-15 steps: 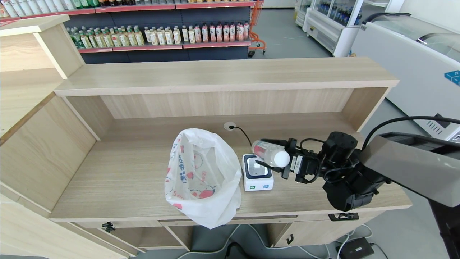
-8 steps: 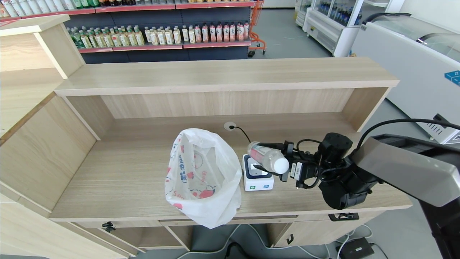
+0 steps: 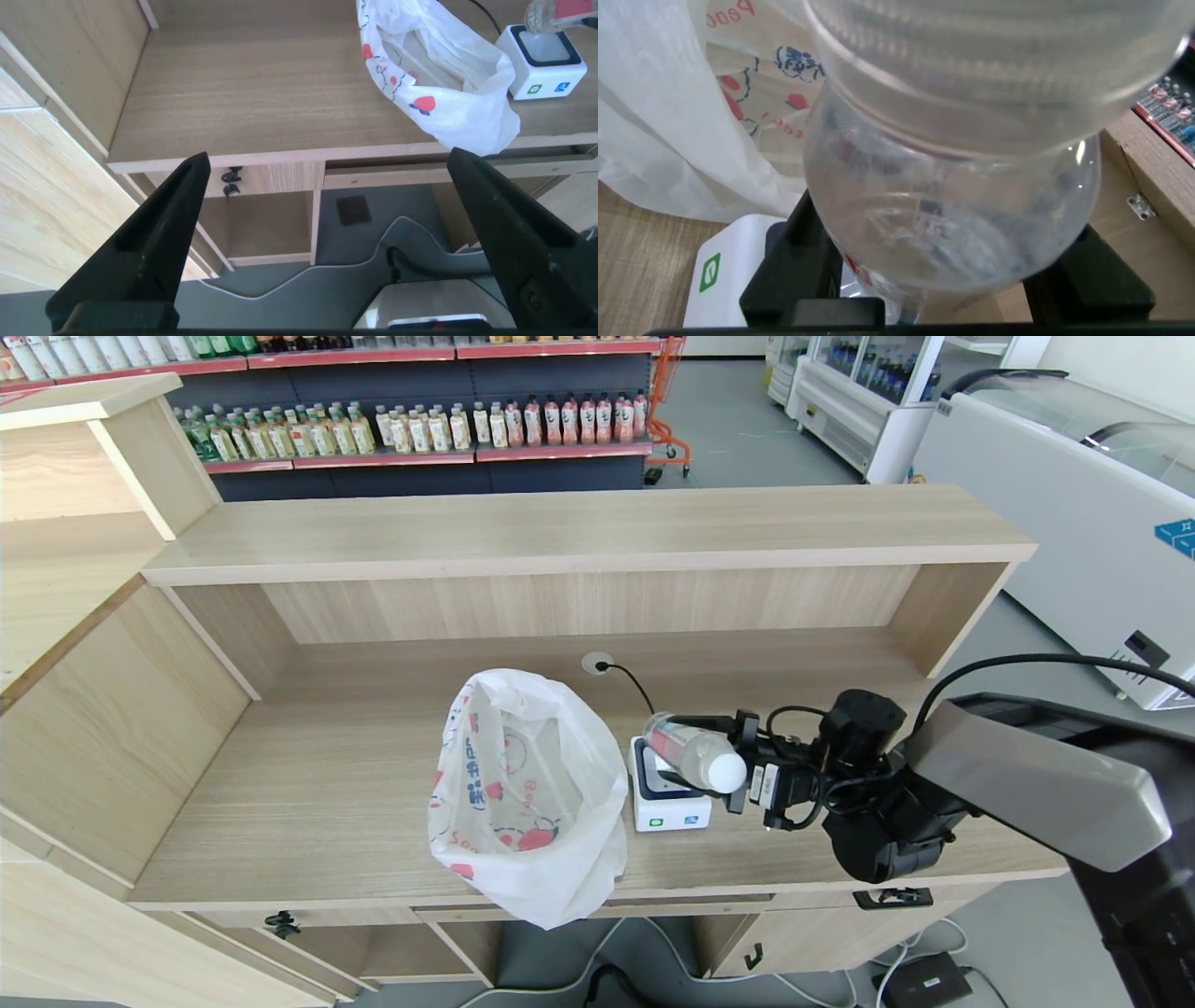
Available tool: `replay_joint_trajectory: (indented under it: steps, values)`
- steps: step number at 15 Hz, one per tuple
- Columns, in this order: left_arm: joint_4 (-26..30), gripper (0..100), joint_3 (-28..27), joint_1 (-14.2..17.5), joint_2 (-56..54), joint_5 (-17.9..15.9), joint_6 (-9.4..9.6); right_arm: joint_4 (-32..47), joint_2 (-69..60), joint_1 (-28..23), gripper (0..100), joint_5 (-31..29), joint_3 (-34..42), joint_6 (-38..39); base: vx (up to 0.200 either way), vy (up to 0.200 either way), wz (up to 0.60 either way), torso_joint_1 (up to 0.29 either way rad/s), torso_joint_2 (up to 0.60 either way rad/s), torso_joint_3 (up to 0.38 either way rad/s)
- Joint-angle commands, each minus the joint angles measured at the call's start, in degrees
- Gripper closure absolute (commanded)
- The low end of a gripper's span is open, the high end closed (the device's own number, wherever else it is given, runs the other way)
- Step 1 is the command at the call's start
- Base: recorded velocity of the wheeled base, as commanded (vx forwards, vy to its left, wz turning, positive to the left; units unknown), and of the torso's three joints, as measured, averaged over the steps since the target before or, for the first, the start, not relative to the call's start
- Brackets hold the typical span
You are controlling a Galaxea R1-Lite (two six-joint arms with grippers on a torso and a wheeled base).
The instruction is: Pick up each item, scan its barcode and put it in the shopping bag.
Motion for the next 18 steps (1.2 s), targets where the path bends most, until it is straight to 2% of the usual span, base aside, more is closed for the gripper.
replay_joint_trajectory:
  steps: [1, 8, 9, 11, 13, 16, 17, 18]
  values:
    - [0.0, 0, 0.0, 0.0, 0.0, 0.0, -0.01, -0.1, 0.9, 0.0, 100, 0.0, -0.2, 0.0, 0.000, 0.000, 0.00, 0.000, 0.00, 0.000]
    - [0.0, 0, 0.0, 0.0, 0.0, 0.0, -0.01, -0.1, 0.7, -0.1, 100, -0.2, -0.3, 0.7, 0.000, 0.000, 0.00, 0.000, 0.00, 0.000]
    - [0.0, 0, 0.0, 0.0, 0.0, 0.0, -0.01, -0.1, -0.1, -0.4, 100, -0.2, -0.5, 2.7, 0.000, 0.000, 0.00, 0.000, 0.00, 0.000]
    - [0.0, 0, 0.0, 0.0, 0.0, 0.0, -0.01, -0.1, -5.2, -3.0, 100, -0.6, 0.2, 14.0, 0.000, 0.000, 0.00, 0.000, 0.00, 0.000]
    - [0.0, 0, 0.0, 0.0, 0.0, 0.0, -0.01, -0.1, -10.2, -4.9, 100, -2.2, 0.8, 21.5, 0.000, 0.000, 0.00, 0.000, 0.00, 0.000]
    - [0.0, 0, 0.0, 0.0, 0.0, 0.0, -0.01, 0.3, -22.3, -3.9, 100, -24.5, 7.6, 39.5, 0.000, 0.000, 0.00, 0.000, 0.00, 0.000]
    - [0.0, 0, 0.0, 0.0, 0.0, 0.0, -0.01, 2.9, -26.4, -2.5, 100, -32.1, 11.6, 42.8, 0.000, 0.000, 0.00, 0.000, 0.00, 0.000]
    - [0.0, 0, 0.0, 0.0, 0.0, 0.0, -0.01, 5.3, -28.5, -2.2, 100, -35.9, 13.8, 43.5, 0.000, 0.000, 0.00, 0.000, 0.00, 0.000]
